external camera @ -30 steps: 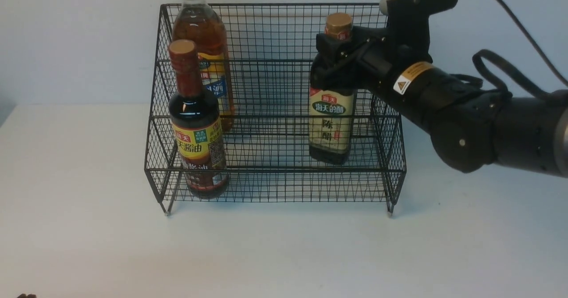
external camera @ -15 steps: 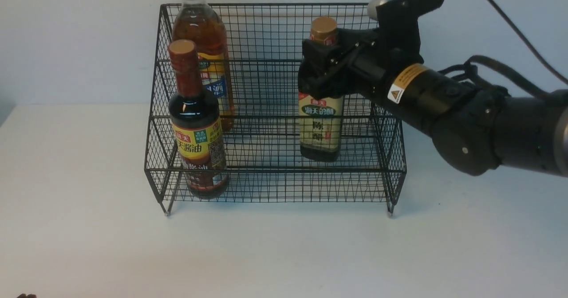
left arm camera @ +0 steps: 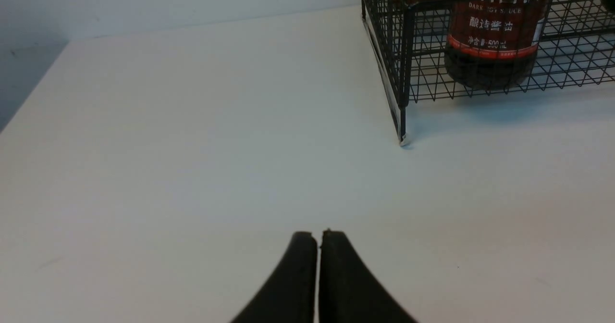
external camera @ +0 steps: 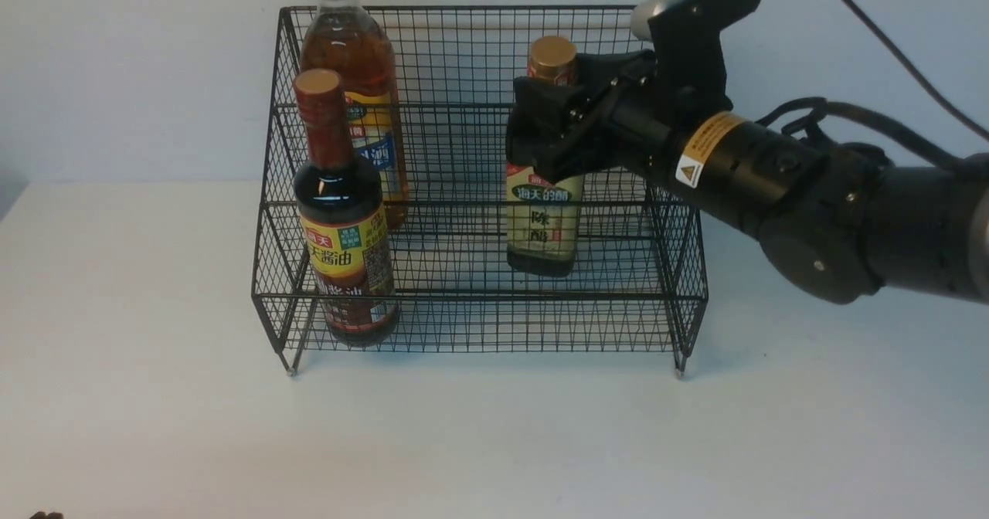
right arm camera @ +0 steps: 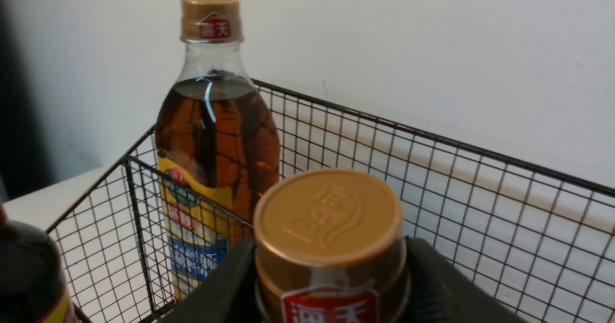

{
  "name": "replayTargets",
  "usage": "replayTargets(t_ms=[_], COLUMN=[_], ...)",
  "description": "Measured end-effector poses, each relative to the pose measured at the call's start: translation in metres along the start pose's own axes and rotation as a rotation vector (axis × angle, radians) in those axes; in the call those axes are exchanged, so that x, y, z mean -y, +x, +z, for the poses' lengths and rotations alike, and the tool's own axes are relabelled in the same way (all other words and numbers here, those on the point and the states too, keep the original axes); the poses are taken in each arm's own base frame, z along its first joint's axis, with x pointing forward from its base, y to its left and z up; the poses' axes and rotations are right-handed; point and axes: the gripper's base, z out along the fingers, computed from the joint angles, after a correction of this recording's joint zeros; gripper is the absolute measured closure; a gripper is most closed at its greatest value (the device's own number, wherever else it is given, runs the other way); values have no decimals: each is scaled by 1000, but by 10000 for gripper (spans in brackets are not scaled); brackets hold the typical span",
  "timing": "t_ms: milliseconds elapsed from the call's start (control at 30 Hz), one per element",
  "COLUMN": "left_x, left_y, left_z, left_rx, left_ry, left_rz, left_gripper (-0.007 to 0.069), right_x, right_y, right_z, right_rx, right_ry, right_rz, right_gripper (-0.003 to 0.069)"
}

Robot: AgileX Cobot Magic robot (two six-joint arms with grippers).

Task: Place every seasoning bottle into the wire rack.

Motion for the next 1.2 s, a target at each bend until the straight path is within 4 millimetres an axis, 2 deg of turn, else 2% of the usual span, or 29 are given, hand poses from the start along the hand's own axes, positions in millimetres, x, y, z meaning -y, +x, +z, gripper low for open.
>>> replayTargets(t_ms=[933, 1067, 1200], left_x=[0, 0, 0], left_y=[0, 0, 0], left_z=[0, 0, 0], left_rx=[0, 0, 0], left_ry=[0, 0, 0], left_rz=[0, 0, 0], left_gripper=[629, 629, 629], right_x=[11, 12, 15], right_y=[4, 6, 6], right_z=[0, -1, -2], right_rx=[-6, -31, -55], right_ry=[-17, -6, 9], right_rz=[-61, -51, -25], right_gripper=[308, 279, 203])
